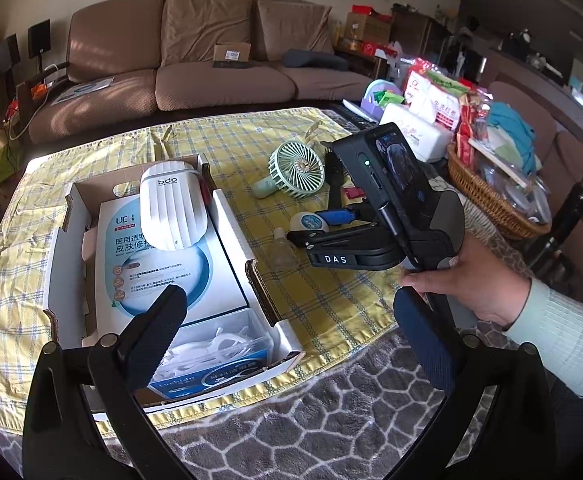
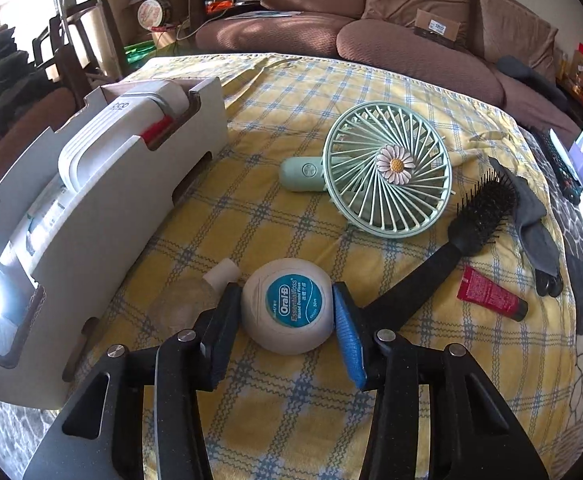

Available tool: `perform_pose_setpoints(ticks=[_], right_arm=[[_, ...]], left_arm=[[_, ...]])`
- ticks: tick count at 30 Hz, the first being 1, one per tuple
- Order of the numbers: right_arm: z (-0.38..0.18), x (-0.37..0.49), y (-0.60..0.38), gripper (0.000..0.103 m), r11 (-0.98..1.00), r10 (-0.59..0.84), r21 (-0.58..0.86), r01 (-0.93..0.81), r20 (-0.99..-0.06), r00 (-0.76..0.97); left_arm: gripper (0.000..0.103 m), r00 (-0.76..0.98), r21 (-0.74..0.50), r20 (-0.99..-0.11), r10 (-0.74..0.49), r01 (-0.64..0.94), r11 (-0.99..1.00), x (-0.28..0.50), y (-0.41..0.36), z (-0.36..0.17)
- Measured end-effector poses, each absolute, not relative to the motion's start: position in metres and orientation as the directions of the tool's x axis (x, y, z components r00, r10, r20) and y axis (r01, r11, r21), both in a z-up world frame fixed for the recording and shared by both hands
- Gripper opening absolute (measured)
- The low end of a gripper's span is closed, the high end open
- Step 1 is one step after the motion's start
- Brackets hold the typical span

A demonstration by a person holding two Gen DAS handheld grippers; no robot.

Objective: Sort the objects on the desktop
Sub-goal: 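Grasp the white Oral-B floss container with the right gripper, then grasp the small clear bottle with the left gripper while the right gripper holds the floss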

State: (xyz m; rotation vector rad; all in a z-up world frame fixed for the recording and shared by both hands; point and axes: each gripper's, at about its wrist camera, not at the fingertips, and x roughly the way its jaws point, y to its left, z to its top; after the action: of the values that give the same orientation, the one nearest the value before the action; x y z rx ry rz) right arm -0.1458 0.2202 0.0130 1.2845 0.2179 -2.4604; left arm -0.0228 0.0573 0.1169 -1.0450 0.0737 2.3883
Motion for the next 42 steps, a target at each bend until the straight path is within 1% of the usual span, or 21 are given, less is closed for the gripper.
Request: perform_pose_setpoints(ticks=[3, 6, 9, 11, 13, 14, 15, 17, 20, 22, 24, 31, 35, 40, 41, 42], right_arm=[[0.020, -0.141, 0.227, 0.046, -0.933, -0.236, 0.035, 0.358, -0.811, -0.536], [0.042, -0.124, 0.237, 0.046, -0.932, -0.267, 0.063, 0.356, -0.784, -0.561], [0.071, -0.102, 0.262, 0.046, -0.943, -0.296, 0.129, 0.306, -0.745, -0.598], [0.087, -0.088, 0.284, 0.046, -0.949, -0.309, 0.191, 0.251, -0.724, -0.616], [0.097, -0.074, 0.310, 0.046, -0.945, -0.327, 0.263, 0.197, -0.705, -0.629], [0.100, -0.069, 0.321, 0.046, -0.940, -0.336, 0.292, 0.177, -0.699, -0.631], [0.103, -0.063, 0.332, 0.046, -0.935, -0.343, 0.315, 0.161, -0.694, -0.633], [0.108, -0.055, 0.349, 0.046, -0.930, -0.348, 0.337, 0.145, -0.686, -0.639], [0.113, -0.050, 0.369, 0.046, -0.928, -0.343, 0.352, 0.125, -0.671, -0.657], [0.112, -0.051, 0.381, 0.046, -0.915, -0.357, 0.388, 0.109, -0.657, -0.664], [0.111, -0.056, 0.386, 0.046, -0.905, -0.373, 0.412, 0.101, -0.659, -0.653], [0.114, -0.059, 0.384, 0.046, -0.893, -0.410, 0.428, 0.136, -0.653, -0.637], [0.115, -0.059, 0.380, 0.046, -0.890, -0.421, 0.432, 0.149, -0.650, -0.633], [0.116, -0.059, 0.377, 0.046, -0.885, -0.433, 0.437, 0.160, -0.648, -0.626], [0.116, -0.058, 0.376, 0.046, -0.885, -0.434, 0.436, 0.162, -0.649, -0.624], [0.116, -0.058, 0.374, 0.046, -0.886, -0.435, 0.433, 0.166, -0.650, -0.623]], left_arm=[[0.103, -0.557, -0.156, -0.700, 0.447, -0.491, -0.857, -0.023, 0.060, 0.120], [0.103, -0.551, -0.155, -0.701, 0.454, -0.504, -0.850, -0.025, 0.067, 0.124], [0.103, -0.529, -0.148, -0.720, 0.450, -0.517, -0.843, -0.032, 0.087, 0.127], [0.102, -0.518, -0.112, -0.746, 0.418, -0.521, -0.846, -0.041, 0.107, 0.126], [0.092, -0.507, -0.054, -0.784, 0.359, -0.520, -0.853, -0.054, 0.129, 0.121], [0.081, -0.496, -0.035, -0.800, 0.337, -0.523, -0.852, -0.060, 0.140, 0.117], [0.075, -0.483, -0.020, -0.815, 0.320, -0.529, -0.849, -0.068, 0.149, 0.114], [0.075, -0.456, 0.002, -0.842, 0.288, -0.536, -0.844, -0.083, 0.167, 0.106], [0.074, -0.381, 0.043, -0.902, 0.204, -0.549, -0.835, -0.108, 0.189, 0.087], [0.071, -0.328, 0.072, -0.934, 0.142, -0.561, -0.824, -0.122, 0.200, 0.071], [0.056, -0.282, 0.101, -0.956, 0.081, -0.576, -0.811, -0.133, 0.206, 0.059], [0.057, -0.185, 0.183, -0.979, -0.088, -0.594, -0.783, -0.155, 0.211, 0.032], [0.056, -0.128, 0.129, -0.989, -0.067, -0.572, -0.810, -0.159, 0.202, 0.023], [0.056, -0.160, 0.159, -0.984, -0.079, -0.583, -0.797, -0.152, 0.200, 0.021], [0.056, -0.175, 0.180, -0.980, -0.095, -0.581, -0.794, -0.151, 0.200, 0.020], [0.062, -0.192, 0.205, -0.975, -0.112, -0.582, -0.787, -0.151, 0.200, 0.019]])
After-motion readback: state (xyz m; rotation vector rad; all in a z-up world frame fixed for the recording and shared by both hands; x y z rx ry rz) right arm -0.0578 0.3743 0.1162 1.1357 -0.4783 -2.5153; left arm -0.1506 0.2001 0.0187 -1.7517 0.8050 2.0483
